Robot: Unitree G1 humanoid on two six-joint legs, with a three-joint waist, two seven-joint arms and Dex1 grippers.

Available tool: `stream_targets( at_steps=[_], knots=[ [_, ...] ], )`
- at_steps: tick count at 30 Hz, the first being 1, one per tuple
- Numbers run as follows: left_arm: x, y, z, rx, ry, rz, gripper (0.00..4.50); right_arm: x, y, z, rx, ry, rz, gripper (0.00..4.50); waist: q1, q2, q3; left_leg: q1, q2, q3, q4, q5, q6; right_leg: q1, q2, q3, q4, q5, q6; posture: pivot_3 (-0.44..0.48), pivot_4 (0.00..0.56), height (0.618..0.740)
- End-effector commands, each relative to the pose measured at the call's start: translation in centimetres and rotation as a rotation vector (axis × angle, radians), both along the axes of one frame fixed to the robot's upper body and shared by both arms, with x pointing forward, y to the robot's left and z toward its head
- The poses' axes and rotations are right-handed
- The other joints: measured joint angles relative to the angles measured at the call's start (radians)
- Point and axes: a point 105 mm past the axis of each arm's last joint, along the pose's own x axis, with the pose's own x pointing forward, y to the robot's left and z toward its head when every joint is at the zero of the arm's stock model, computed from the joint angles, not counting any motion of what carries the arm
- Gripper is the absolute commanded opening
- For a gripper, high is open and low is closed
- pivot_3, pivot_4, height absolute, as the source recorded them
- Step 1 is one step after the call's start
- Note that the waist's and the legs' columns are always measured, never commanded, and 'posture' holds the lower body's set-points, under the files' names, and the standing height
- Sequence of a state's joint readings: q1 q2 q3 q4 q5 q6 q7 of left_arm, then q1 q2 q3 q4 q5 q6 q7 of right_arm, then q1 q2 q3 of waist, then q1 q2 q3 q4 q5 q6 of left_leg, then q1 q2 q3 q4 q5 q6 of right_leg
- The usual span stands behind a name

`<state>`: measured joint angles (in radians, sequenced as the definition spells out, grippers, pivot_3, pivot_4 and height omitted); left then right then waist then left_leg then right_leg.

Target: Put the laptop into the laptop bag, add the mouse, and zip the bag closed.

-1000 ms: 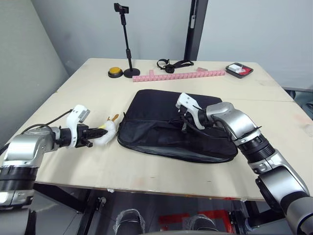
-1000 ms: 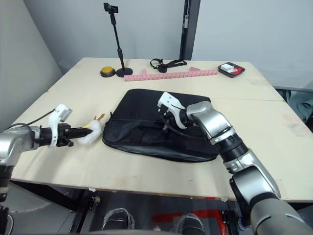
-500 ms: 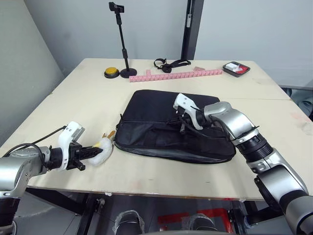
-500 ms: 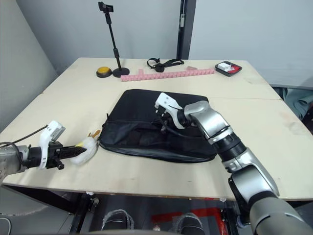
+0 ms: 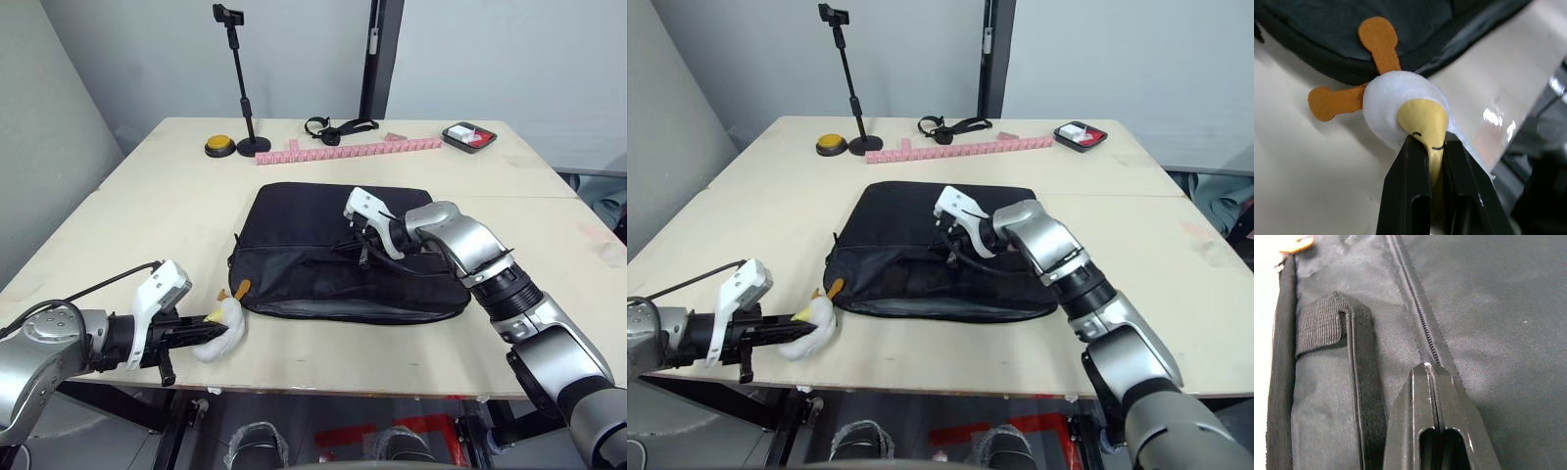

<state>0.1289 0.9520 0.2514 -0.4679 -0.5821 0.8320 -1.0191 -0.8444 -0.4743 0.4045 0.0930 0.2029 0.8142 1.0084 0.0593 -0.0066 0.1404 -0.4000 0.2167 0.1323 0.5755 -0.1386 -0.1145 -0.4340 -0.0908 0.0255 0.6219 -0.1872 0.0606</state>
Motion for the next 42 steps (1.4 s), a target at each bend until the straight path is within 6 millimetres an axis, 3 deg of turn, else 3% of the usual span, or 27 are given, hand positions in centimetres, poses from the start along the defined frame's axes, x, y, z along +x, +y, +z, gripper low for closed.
stream_targets(
  at_steps=[1,7,10,14,18,23,26,30,35,40,42],
  knots=[
    [-0.1,-1.9,-0.4,0.028,-0.032,-0.102,0.03,0.0,-0.5,-1.7,-0.066,0.046,-0.024,0.0,-0.001,0.0,0.0,0.0,0.0,0.0,0.0,0.0,0.0,0.0,0.0,0.0,0.0,0.0,0.0,0.0,0.15,0.739],
    [0.9,-3.9,-1.3,0.096,-0.102,-0.166,0.03,0.1,-0.7,-1.6,-0.07,0.048,-0.027,0.0,0.001,0.0,-0.002,0.0,0.0,0.0,0.0,0.0,0.0,0.0,0.0,0.0,0.001,0.0,0.0,0.0,0.15,0.739],
    [1.7,-5.3,-0.8,0.105,-0.181,-0.212,0.03,0.0,-0.8,-1.6,-0.071,0.051,-0.027,0.0,0.008,0.001,-0.003,0.001,0.0,0.001,0.001,0.0,0.0,0.001,-0.001,0.0,0.002,0.0,0.0,0.0,0.15,0.739],
    [0.7,-8.6,0.1,-0.012,-0.217,-0.366,0.03,0.1,-0.8,-1.6,-0.07,0.054,-0.034,0.0,0.011,0.001,-0.003,0.001,-0.001,0.001,0.003,0.0,0.0,0.001,-0.001,0.0,0.004,0.0,-0.001,0.0,0.15,0.739],
    [0.5,-10.4,-0.7,-0.029,-0.21,-0.502,0.03,0.3,-0.7,-1.4,-0.069,0.047,-0.036,0.0,0.008,0.001,-0.003,0.0,0.0,0.001,0.004,0.0,0.0,0.001,-0.001,0.0,0.004,0.0,-0.001,0.0,0.15,0.739],
    [2.5,-12.0,-1.0,-0.077,-0.214,-0.539,0.03,0.6,-0.6,-1.0,-0.064,0.04,-0.039,0.0,0.007,0.001,-0.003,0.0,0.0,0.001,0.004,0.0,0.0,0.0,-0.001,0.001,0.005,0.0,-0.001,0.0,0.15,0.739],
    [3.1,-14.0,-0.4,-0.13,-0.226,-0.613,0.03,0.6,-0.8,-0.9,-0.063,0.038,-0.045,0.0,0.008,0.001,-0.003,0.0,0.0,0.001,0.004,0.0,0.0,0.0,-0.001,0.001,0.005,0.001,-0.001,0.0,0.15,0.739],
    [2.6,-16.6,0.5,-0.254,-0.205,-0.759,0.03,0.5,-1.0,-1.0,-0.067,0.039,-0.051,0.0,0.011,0.001,-0.003,0.0,-0.001,0.002,0.006,0.001,0.001,0.001,-0.001,0.001,0.006,0.001,-0.001,0.0,0.15,0.739],
    [2.3,-17.7,0.6,-0.326,-0.144,-0.852,0.03,0.5,-1.2,-0.8,-0.066,0.037,-0.066,0.0,0.01,0.001,-0.003,0.0,0.0,0.002,0.005,0.001,0.001,0.0,-0.001,0.001,0.006,0.001,-0.001,0.0,0.15,0.739],
    [3.0,-17.0,0.6,-0.309,-0.132,-0.832,0.03,0.5,-1.4,-0.7,-0.064,0.034,-0.079,0.0,0.012,0.001,-0.003,0.0,0.0,0.002,0.005,0.001,0.001,0.0,-0.001,0.001,0.006,0.001,-0.001,0.0,0.15,0.739],
    [3.5,-16.1,0.1,-0.273,-0.113,-0.784,0.8,0.5,-1.6,-0.7,-0.067,0.031,-0.083,0.0,0.013,0.001,-0.003,0.0,0.0,0.002,0.005,0.001,0.001,0.0,-0.001,0.001,0.006,0.001,-0.001,0.0,0.15,0.739]
  ],
)
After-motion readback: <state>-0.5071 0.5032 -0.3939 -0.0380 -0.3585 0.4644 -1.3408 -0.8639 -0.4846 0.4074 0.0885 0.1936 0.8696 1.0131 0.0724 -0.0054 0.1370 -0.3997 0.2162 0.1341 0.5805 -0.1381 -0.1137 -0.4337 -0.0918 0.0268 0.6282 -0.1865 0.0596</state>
